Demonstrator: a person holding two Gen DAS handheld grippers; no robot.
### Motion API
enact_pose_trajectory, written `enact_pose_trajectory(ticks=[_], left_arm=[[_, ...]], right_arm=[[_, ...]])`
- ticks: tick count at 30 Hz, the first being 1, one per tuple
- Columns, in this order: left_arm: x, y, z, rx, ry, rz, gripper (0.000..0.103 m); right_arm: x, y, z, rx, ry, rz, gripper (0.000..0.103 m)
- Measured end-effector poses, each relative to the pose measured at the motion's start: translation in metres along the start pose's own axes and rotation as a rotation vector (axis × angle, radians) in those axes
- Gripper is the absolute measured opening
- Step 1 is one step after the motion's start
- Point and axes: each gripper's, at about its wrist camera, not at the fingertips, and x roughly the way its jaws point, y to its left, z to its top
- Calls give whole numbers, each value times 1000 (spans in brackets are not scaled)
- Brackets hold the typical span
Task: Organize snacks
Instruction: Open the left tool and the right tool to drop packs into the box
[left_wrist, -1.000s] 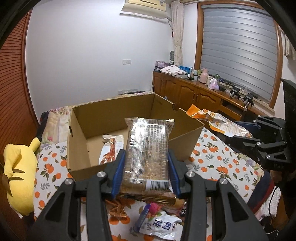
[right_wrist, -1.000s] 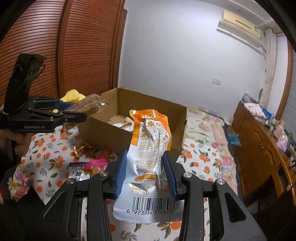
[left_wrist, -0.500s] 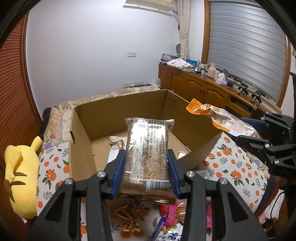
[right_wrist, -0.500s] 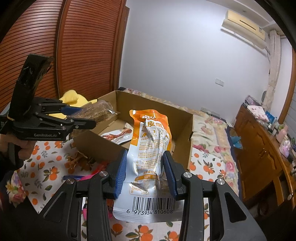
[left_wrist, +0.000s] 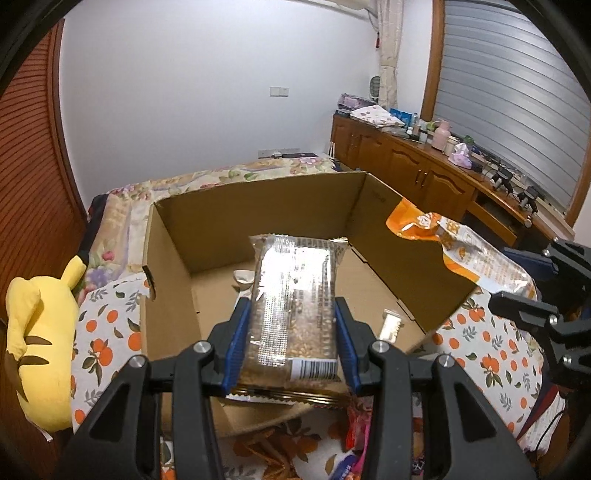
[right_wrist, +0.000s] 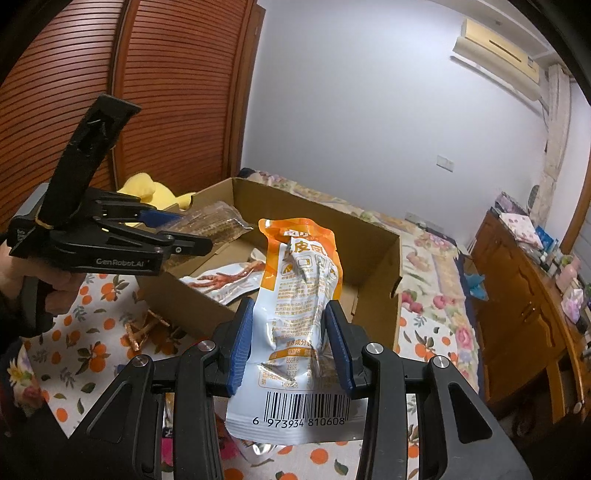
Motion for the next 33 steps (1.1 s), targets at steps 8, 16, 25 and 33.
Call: enact_pose_trajectory(ticks=[8, 16, 25, 33], left_arm=[[13, 12, 5, -14, 21, 41, 42], [23, 19, 8, -17, 40, 53, 42], [30, 18, 11, -11, 51, 58, 44], [21, 25, 11, -30, 28, 52, 51]], right_arm=[[17, 0, 4, -2, 21, -2, 39], [42, -1, 20, -11, 32, 18, 39], [89, 1, 37, 16, 80, 51, 39], [114, -5, 32, 57, 127, 66, 40]])
